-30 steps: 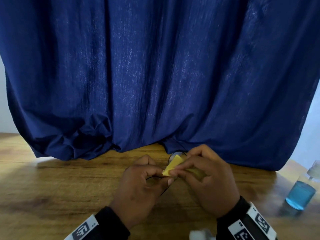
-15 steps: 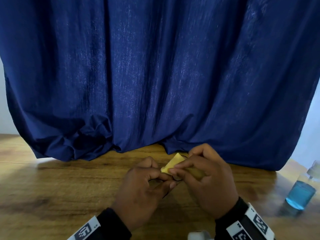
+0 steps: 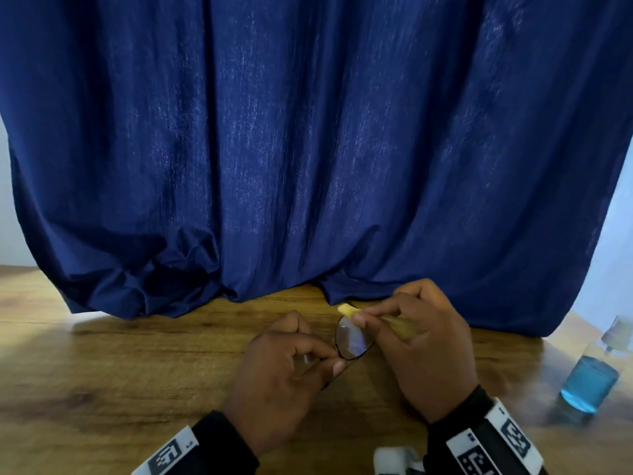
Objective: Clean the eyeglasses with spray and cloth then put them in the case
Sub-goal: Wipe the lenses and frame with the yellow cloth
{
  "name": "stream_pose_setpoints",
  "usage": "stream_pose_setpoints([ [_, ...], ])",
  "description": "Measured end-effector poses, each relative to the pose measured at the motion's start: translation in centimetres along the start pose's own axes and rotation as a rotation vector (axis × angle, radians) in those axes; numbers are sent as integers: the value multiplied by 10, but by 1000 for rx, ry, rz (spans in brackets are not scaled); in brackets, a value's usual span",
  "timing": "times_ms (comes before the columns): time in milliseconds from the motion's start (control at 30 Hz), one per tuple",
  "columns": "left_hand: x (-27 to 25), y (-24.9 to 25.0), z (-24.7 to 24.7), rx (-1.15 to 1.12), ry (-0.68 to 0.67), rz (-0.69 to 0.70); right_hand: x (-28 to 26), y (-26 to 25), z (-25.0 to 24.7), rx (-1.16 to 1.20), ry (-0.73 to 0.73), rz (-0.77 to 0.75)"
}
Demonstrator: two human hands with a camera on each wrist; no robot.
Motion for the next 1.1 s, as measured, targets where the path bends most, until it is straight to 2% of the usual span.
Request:
stream_pose_setpoints([
  [100,1,0,-1,-8,11,14,-4,-10,9,26,-82,-86],
  [267,0,-3,0,5,13,-13,2,6,2,-22,12,3],
  [367,1,-4,1,28,8,-15,-1,2,6,-12,-24,-106],
  [500,0,-5,4,48,-7,7,1,0,10,0,-26,-111],
  [633,2,-6,-1,35,45,1,-3,-1,8,-33,-140,-235],
  [767,3,-7,-2,57,37,-24,3,6,4,-30,-52,-114],
  [900,2,-5,0,32,44,-14,-3,-3,9,-26,-179,-240],
  [1033,2,-6,-1,64,50,0,2,4,5,-39,-83,-140],
  [1100,2,-6,-1,38,63,0,-1,-1,7,-18,-149,-205],
])
Point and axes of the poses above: each hand's wrist, its own x-axis towards the middle knuckle, its own z-axis out of the palm, y = z × x, the point moved 1 cm from there along x, towards the middle knuckle, and after that the axes turned 8 degrees about -x, right-handed, at the moved point
